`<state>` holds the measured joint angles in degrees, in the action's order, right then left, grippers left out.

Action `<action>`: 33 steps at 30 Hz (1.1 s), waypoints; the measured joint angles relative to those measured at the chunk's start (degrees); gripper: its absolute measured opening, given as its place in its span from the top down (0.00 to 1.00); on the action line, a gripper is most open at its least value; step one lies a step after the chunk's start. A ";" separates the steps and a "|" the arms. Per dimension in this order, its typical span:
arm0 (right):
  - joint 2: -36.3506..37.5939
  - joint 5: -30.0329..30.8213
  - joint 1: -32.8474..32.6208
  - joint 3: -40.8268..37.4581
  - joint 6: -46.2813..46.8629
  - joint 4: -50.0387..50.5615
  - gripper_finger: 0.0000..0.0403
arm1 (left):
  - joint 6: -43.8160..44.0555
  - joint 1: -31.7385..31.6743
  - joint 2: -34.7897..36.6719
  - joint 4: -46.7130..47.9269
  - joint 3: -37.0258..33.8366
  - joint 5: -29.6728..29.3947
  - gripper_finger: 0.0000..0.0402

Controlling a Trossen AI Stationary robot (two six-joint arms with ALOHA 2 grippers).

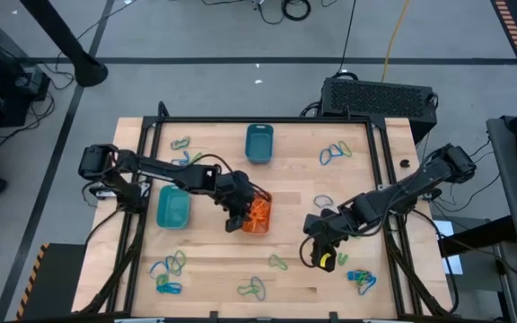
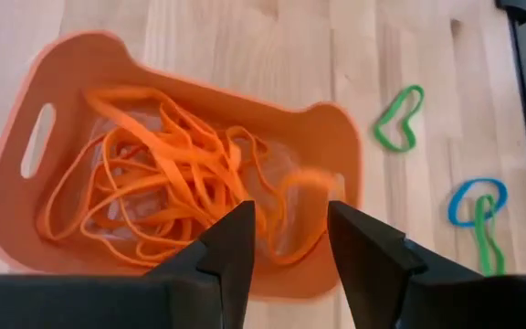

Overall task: Sort rubber bands into baskets
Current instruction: Put the orange rubber band into the orange bin

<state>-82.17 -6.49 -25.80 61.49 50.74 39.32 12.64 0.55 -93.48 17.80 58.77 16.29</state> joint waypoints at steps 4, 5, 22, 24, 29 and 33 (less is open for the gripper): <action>0.00 -1.39 -1.25 0.01 3.47 0.65 0.58 | -1.40 0.00 0.03 2.23 1.50 -0.04 0.64; 0.00 -1.92 -1.82 0.04 5.11 1.24 0.58 | -1.76 0.00 0.03 2.32 1.56 -0.04 0.64; -5.82 -5.82 -16.05 0.04 32.14 15.30 0.58 | -10.53 0.76 1.84 -12.96 -1.19 -0.69 0.64; -7.12 -6.05 -16.93 -0.06 32.61 16.02 0.58 | -10.57 0.82 1.84 -16.35 -1.19 -0.19 0.64; -9.32 -7.43 -17.25 -1.90 32.65 18.12 0.58 | -11.60 1.31 1.84 -20.52 -1.19 0.39 0.64; -10.90 -11.31 -17.57 -4.66 32.55 17.87 0.58 | -11.57 1.40 1.84 -20.26 -1.19 0.60 0.64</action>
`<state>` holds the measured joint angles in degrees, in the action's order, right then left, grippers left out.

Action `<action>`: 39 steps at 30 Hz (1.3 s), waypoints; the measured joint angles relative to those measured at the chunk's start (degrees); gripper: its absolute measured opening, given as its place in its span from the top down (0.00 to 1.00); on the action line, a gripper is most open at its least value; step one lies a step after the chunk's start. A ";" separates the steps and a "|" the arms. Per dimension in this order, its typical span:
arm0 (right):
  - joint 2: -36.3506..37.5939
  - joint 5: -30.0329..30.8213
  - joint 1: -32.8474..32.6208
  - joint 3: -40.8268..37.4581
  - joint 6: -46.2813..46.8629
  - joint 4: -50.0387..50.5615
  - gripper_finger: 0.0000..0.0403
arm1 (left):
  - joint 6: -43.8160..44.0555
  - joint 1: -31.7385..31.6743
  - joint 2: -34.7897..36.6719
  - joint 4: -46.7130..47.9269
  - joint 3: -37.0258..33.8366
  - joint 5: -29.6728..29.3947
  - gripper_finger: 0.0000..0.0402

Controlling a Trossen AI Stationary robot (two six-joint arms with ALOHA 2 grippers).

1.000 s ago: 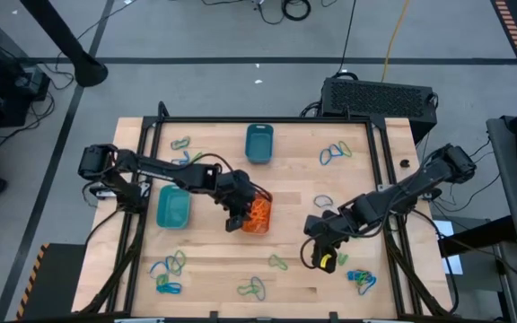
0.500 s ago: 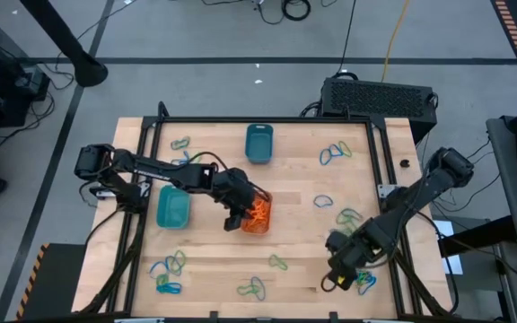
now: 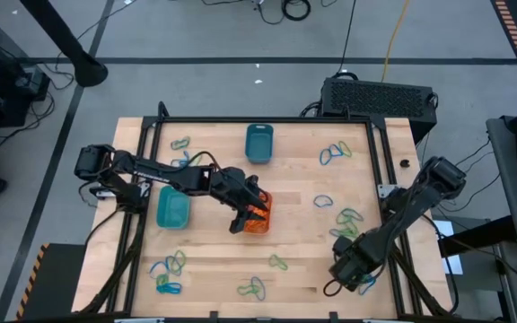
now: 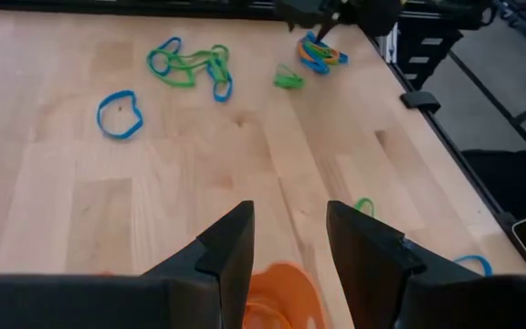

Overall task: Sort rubber bands into baskets
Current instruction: Put the orange rubber band into the orange bin

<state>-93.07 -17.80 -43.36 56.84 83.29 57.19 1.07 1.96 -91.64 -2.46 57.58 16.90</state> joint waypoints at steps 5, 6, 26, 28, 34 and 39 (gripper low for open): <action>-0.93 -2.20 -0.92 -2.24 -0.42 -0.91 0.58 | 0.01 -0.07 0.00 -0.06 0.00 -0.01 0.64; -0.93 -2.10 -1.11 -2.41 -0.49 -1.83 0.58 | 0.01 -0.07 0.00 -0.09 0.00 -0.01 0.64; -5.44 -0.09 -1.76 -2.45 -1.47 -3.63 0.59 | 0.10 -0.04 0.00 -0.11 0.00 -0.49 0.64; -6.38 -0.09 -1.76 -2.45 -2.20 -3.63 0.61 | 0.17 -0.04 0.00 -0.11 0.00 -0.51 0.64; -7.55 -0.57 -1.65 -2.38 -5.99 -4.36 0.78 | 1.46 -0.04 0.00 -0.11 0.00 -0.63 0.64; -6.62 -0.11 -0.93 -2.40 -9.13 -3.48 0.97 | 1.56 -0.04 0.00 -0.13 0.00 -0.65 0.64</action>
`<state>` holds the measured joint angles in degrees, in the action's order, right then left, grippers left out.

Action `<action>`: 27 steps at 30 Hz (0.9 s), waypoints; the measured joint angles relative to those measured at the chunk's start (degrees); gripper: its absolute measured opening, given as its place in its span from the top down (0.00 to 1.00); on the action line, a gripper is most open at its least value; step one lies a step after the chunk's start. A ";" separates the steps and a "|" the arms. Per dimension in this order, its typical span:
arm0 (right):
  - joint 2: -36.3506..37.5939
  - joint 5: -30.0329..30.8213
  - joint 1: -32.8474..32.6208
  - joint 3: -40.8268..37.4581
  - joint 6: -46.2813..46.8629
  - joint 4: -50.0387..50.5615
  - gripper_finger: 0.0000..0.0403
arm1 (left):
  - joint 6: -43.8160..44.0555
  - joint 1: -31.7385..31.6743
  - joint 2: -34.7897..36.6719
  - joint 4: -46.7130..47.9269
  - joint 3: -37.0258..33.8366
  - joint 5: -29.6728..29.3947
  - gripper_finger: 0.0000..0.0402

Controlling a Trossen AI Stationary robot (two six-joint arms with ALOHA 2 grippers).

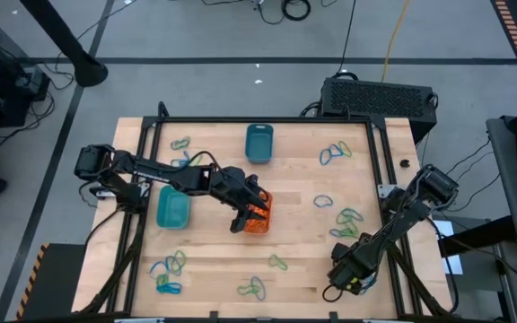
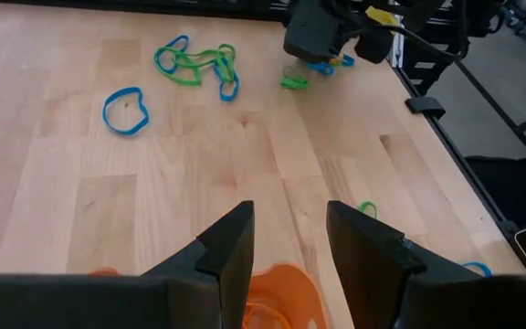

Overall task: Sort rubber bands into baskets
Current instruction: Put the orange rubber band into the orange bin

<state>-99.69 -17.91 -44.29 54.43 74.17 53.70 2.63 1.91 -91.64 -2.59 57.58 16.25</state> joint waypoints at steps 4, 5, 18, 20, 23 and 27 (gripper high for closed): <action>2.00 0.16 0.96 1.29 -0.05 3.72 0.98 | 0.07 0.00 0.00 0.02 0.00 0.00 0.64; 2.55 0.26 1.18 1.95 -0.06 5.14 0.98 | 0.08 0.00 0.00 0.02 0.00 0.00 0.64; 7.69 16.89 1.20 11.57 2.97 15.01 1.00 | 0.00 0.70 0.00 0.28 0.00 0.00 0.64; 7.69 21.93 1.09 12.40 3.00 14.74 1.00 | -0.19 0.87 0.00 0.37 0.00 0.00 0.64; 7.71 29.51 1.40 12.68 1.78 12.28 1.00 | -0.23 1.25 0.00 0.72 0.00 0.00 0.64; 7.69 38.40 2.56 12.68 -0.44 8.87 1.00 | -0.16 2.40 -0.81 -1.36 0.00 -0.02 0.64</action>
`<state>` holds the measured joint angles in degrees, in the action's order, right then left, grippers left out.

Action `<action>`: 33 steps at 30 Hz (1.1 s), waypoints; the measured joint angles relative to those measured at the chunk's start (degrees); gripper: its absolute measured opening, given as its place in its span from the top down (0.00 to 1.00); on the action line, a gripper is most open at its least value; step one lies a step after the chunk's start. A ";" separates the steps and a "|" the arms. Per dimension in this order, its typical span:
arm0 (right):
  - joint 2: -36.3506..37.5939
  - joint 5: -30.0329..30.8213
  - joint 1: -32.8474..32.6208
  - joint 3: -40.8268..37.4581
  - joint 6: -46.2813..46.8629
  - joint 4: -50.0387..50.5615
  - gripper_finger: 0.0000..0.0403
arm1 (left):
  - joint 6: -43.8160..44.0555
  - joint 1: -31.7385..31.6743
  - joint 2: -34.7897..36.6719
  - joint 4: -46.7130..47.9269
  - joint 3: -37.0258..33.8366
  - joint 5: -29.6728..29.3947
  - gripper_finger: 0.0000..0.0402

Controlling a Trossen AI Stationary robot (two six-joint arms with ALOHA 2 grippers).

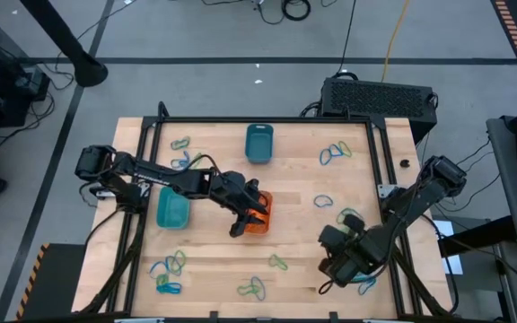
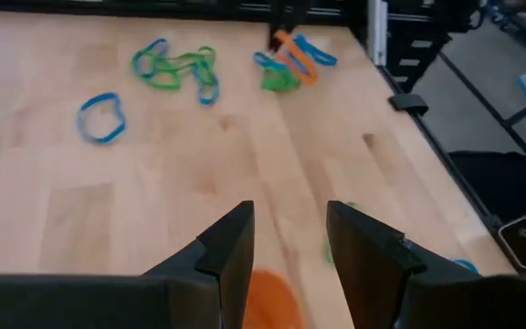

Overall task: Sort rubber bands into baskets
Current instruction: Put the orange rubber band into the orange bin

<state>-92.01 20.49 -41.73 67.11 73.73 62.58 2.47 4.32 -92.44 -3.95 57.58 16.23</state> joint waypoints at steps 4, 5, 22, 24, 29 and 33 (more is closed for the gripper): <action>0.00 10.79 1.64 0.00 -1.53 -3.34 1.00 | 1.34 2.47 -3.42 -8.00 -0.01 0.02 0.64; 0.00 13.37 2.18 0.00 -1.93 -4.26 1.00 | 2.76 3.17 -4.53 -10.42 -0.02 0.02 0.64; -0.02 15.25 11.69 0.00 -11.55 -16.86 1.00 | 25.48 3.48 -21.93 -42.13 0.17 -0.64 0.64; -0.02 15.23 12.15 0.00 -11.17 -16.92 1.00 | 24.31 3.49 -21.76 -43.07 0.21 -0.77 0.64; -0.02 15.22 13.27 0.00 -11.43 -18.15 1.00 | 24.10 3.69 -21.81 -44.41 0.65 -2.61 0.64; -0.02 15.21 13.61 0.00 -11.49 -18.39 1.00 | 24.07 3.59 -21.88 -42.88 0.70 -5.97 0.64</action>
<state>-92.03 35.70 -28.12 67.11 62.24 44.18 26.55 7.90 -114.32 -46.83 58.28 10.27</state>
